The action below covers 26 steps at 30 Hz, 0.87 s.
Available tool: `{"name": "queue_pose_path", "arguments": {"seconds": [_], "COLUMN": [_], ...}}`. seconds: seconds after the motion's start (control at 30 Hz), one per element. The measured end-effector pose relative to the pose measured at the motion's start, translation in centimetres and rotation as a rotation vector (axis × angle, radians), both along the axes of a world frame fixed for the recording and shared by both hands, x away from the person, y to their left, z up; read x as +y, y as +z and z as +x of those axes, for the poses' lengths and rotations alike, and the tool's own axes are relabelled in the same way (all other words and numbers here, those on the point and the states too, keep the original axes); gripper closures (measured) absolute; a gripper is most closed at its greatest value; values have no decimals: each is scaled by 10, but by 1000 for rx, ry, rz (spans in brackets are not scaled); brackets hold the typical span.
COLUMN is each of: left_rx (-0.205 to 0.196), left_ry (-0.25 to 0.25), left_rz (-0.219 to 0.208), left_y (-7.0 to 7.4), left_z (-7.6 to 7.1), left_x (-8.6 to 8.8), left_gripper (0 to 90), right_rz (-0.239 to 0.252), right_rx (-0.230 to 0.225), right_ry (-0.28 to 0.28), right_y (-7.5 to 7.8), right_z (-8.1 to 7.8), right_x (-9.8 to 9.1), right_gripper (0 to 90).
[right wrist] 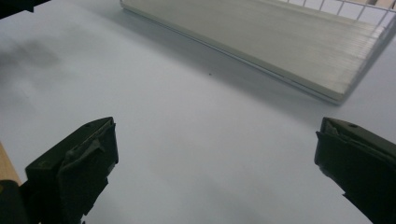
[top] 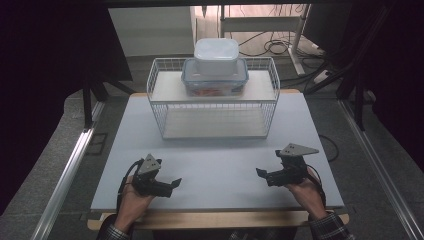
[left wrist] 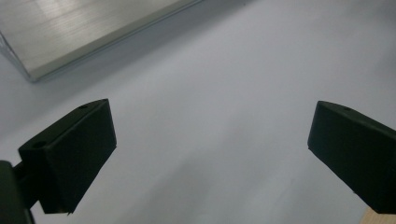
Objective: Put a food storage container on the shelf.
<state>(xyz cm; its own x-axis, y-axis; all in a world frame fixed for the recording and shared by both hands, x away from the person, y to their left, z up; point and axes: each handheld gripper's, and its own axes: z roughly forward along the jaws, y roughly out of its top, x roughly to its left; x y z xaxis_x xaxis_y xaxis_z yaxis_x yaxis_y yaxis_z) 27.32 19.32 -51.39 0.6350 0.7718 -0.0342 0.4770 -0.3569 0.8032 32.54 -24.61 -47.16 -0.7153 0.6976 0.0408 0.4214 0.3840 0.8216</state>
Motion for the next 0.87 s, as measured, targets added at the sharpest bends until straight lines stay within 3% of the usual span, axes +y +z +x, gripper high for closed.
{"name": "queue_pose_path", "arguments": {"seconds": [0.23,0.33,0.53,0.73,0.87], "left_rx": [17,38,80,149,151], "left_ry": [23,26,19,20,23], "left_rz": [16,22,73,116,110], "left_y": [-7,-11,-18,-28,-28], "left_z": [-2,-1,1,6,7], "left_x": [7,8,7,6,6], "left_gripper": [7,6,5,1,2], "right_rz": [-20,-37,-86,-124,-134], "right_rx": [6,13,30,48,51], "right_ry": [-8,-3,18,20,23], "right_y": [-8,-13,-26,-33,-36], "right_z": [-7,-11,-14,-13,-12], "right_x": [-8,-10,-12,-11,-11], "right_gripper": [0,0,0,0,0]}}
